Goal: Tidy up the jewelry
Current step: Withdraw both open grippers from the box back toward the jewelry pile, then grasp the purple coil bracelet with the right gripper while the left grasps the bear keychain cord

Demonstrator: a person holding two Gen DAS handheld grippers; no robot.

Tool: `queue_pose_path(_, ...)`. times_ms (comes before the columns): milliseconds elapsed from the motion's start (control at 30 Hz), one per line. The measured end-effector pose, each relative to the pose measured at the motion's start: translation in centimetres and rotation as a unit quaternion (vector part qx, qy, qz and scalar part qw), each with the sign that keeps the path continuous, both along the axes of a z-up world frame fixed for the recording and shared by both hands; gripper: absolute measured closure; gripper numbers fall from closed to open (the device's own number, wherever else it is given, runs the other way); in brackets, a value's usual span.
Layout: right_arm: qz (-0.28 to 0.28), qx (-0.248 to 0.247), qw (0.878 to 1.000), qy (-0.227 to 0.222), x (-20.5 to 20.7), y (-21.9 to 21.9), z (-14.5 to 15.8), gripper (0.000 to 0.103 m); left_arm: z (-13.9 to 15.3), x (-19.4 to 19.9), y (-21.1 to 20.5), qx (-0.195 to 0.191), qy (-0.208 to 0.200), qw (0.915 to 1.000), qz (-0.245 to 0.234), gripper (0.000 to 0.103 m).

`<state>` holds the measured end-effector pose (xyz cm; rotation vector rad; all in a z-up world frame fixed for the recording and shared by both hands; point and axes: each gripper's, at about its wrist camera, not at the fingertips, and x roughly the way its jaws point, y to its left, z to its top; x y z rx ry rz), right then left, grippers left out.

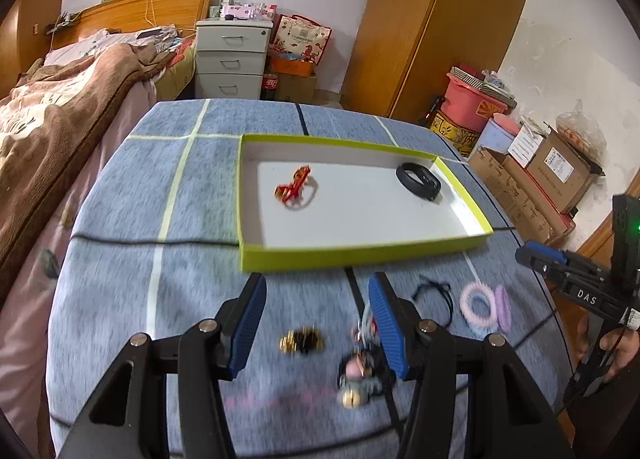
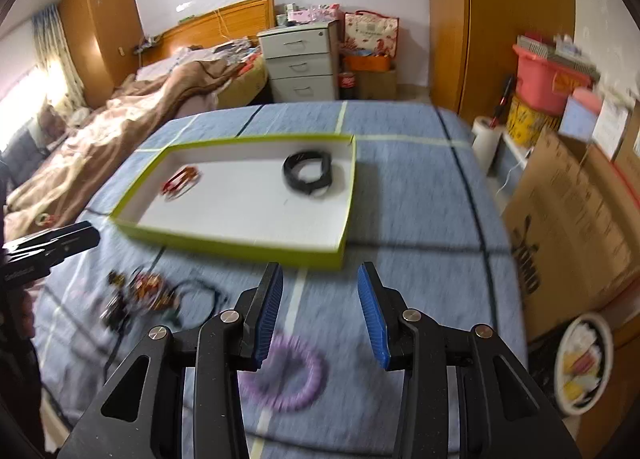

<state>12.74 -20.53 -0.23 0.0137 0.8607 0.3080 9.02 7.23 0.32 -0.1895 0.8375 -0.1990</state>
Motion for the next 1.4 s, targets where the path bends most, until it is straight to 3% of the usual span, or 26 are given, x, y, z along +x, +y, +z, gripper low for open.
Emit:
queue_pose_path(333, -0.017, -0.003, 0.999, 0.029, -2.6, 0.1, -2.6, 0.063, -0.9, -3.9, 0.9, -0.01, 0.001, 0.9998, 0.02, 0.047)
queue_pose_path(500, -0.026, -0.027, 0.998, 0.042, -3.0, 0.7, -3.7, 0.063, -1.4, -5.3, 1.1, -0.019, 0.004, 0.9996, 0.02, 0.047)
queue_pose_path(600, -0.033, -0.036, 0.998, 0.042, -3.3, 0.6, -4.0, 0.063, -1.9, -5.7, 1.4, -0.033, 0.009, 0.9992, 0.021, 0.047)
queue_pose_path(867, -0.036, -0.047, 0.998, 0.031, -3.7, 0.9, -4.1, 0.063, -2.6, -6.3, 1.2, -0.029, 0.021, 0.9993, 0.009, 0.047)
queue_pose_path(967, -0.039, -0.053, 0.998, 0.024, -3.8, 1.1, -4.2, 0.082, -2.7, -6.2, 1.0, -0.027, 0.022, 0.9994, 0.002, 0.047)
queue_pose_path(1033, -0.037, -0.049, 0.998, 0.024, -3.8, 1.1, -4.1, 0.083, -2.8, -6.1, 0.7, -0.024, 0.023, 0.9995, -0.004, 0.047)
queue_pose_path(1100, -0.039, -0.049, 0.998, 0.024, -3.7, 0.9, -4.1, 0.091, -2.9, -6.0, 0.4, -0.022, 0.024, 0.9994, -0.01, 0.047)
queue_pose_path(1400, -0.049, -0.019, 0.999, 0.015, -3.9, -0.4, -3.4, 0.093, -3.2, -5.4, -2.2, -0.002, 0.027, 0.9986, -0.046, 0.047)
